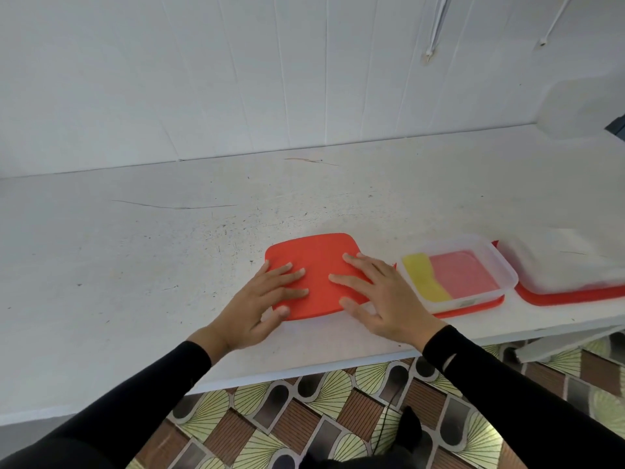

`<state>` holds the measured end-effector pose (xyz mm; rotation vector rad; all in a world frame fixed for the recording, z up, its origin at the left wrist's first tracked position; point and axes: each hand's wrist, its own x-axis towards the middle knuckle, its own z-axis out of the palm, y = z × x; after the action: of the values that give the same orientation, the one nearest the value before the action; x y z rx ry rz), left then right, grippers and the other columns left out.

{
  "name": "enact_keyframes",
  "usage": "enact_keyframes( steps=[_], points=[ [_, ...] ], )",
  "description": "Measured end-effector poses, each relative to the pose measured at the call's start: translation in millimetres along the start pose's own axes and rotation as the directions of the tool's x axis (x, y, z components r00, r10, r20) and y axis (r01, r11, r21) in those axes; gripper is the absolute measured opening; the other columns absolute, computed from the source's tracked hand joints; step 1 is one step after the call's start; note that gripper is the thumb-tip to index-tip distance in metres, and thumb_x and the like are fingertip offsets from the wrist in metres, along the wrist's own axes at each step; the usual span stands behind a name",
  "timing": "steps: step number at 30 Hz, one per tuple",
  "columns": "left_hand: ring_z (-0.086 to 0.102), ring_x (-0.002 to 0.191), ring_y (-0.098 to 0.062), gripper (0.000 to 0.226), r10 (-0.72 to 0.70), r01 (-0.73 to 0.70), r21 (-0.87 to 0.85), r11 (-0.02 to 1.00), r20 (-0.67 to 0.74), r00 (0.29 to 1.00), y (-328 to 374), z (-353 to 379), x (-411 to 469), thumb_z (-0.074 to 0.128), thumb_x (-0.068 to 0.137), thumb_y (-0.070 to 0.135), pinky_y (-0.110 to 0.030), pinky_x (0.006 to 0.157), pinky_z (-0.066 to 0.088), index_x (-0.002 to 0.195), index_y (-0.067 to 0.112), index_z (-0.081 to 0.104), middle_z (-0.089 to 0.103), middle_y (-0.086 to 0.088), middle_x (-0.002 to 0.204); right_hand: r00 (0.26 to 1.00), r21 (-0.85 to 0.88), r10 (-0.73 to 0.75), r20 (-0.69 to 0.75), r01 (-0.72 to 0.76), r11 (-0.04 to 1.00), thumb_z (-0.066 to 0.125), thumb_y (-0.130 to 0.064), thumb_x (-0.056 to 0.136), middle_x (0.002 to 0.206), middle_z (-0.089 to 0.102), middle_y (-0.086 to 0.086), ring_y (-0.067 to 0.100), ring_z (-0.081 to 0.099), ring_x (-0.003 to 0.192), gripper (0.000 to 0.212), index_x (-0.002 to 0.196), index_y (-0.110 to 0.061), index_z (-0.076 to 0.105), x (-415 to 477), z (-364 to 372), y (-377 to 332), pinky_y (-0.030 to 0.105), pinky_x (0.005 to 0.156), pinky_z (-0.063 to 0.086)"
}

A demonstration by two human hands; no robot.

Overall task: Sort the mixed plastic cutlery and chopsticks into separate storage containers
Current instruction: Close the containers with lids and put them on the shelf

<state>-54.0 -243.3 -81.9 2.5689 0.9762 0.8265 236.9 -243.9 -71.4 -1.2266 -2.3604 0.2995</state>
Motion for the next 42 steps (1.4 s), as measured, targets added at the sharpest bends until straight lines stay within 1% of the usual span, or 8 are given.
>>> enact_keyframes(
  steps=[2,7,11,16,24,32,37,42],
  points=[
    [0.035,0.143,-0.014,0.039,-0.318,0.273,-0.240,0.932,-0.175,0.932,17.4,5.4,9.6,0.038,0.103,0.038,-0.039,0.120,0.025,0.129,0.017,0.058,0.045,0.004,0.149,0.989,0.119,0.113,-0.097,-0.101,0.988,0.035,-0.049,0.100,0.135,0.054,-0.004,0.015,0.043,0.125,0.045,0.126,-0.026,0.064,19.7,-3.3,-4.4,0.041,0.107,0.038],
    [0.044,0.123,-0.008,0.054,-0.925,0.631,-0.734,0.250,0.011,0.379,36.5,5.7,55.9,0.040,0.103,0.045,-0.030,0.101,0.039,0.151,0.023,0.030,0.038,0.005,0.149,0.818,0.449,0.546,0.181,-0.562,0.694,0.037,-0.035,0.106,0.148,0.045,0.003,0.020,0.041,0.137,0.045,0.145,-0.014,0.044,66.0,0.0,-4.1,0.031,0.111,0.031],
    [0.064,0.107,-0.025,0.046,-0.957,0.641,-0.765,0.060,0.138,0.254,24.8,8.1,64.9,0.035,0.098,0.062,-0.046,0.096,0.053,0.097,0.025,0.062,0.065,-0.007,0.117,0.634,0.610,0.692,0.345,-0.712,0.348,0.041,-0.057,0.099,0.102,0.066,0.013,0.025,0.063,0.088,0.056,0.103,-0.005,0.062,79.3,3.9,4.1,0.040,0.081,0.052],
    [0.061,0.087,-0.022,0.045,-0.974,0.595,-0.803,0.035,0.106,0.200,18.1,13.3,64.0,0.040,0.098,0.058,-0.047,0.090,0.054,0.082,0.021,0.061,0.062,-0.005,0.097,0.616,0.670,0.712,0.336,-0.688,0.279,0.046,-0.057,0.097,0.085,0.056,0.001,0.015,0.054,0.074,0.044,0.085,-0.016,0.053,83.7,7.5,8.8,0.027,0.066,0.045],
    [0.035,0.063,-0.015,0.042,-0.965,0.696,-0.683,0.223,-0.053,0.257,7.0,16.6,66.2,0.036,0.103,0.042,-0.030,0.058,0.032,0.072,0.014,0.039,0.036,0.003,0.065,0.663,0.578,0.685,0.301,-0.698,0.422,0.045,-0.049,0.100,0.086,0.055,0.002,0.017,0.054,0.079,0.038,0.087,-0.015,0.055,90.0,2.7,9.2,0.030,0.070,0.043],
    [0.049,0.117,-0.022,0.029,-0.650,0.668,-0.099,0.737,-0.372,0.662,19.4,10.9,100.2,0.054,0.097,0.019,-0.031,0.099,0.036,0.126,0.016,0.059,0.060,-0.001,0.125,0.743,0.287,0.662,-0.096,-0.616,0.733,0.046,-0.015,0.097,0.123,0.060,0.003,0.020,0.055,0.115,0.026,0.114,-0.018,0.064,55.2,-85.0,63.8,0.030,0.096,0.041],
    [0.053,0.112,-0.025,0.041,-0.422,0.417,0.137,0.899,0.011,0.906,38.7,60.1,180.4,0.057,0.090,0.031,-0.036,0.101,0.035,0.130,0.021,0.058,0.062,-0.003,0.119,0.611,-0.134,0.789,0.064,-0.778,0.614,0.043,-0.006,0.092,0.135,0.042,0.021,0.038,0.045,0.119,0.055,0.144,-0.024,0.039,-25.9,-112.8,107.6,0.043,0.098,0.041],
    [0.060,0.107,-0.020,0.022,-0.526,0.454,0.265,0.851,0.437,0.730,43.2,89.2,228.0,0.061,0.094,0.021,-0.021,0.084,0.039,0.111,0.013,0.072,0.067,-0.004,0.116,0.685,0.033,0.721,0.106,-0.727,0.686,0.039,0.009,0.085,0.107,0.054,0.013,0.028,0.056,0.089,0.071,0.146,-0.025,0.031,-60.4,-123.8,109.8,0.031,0.066,0.040]
  ],
)
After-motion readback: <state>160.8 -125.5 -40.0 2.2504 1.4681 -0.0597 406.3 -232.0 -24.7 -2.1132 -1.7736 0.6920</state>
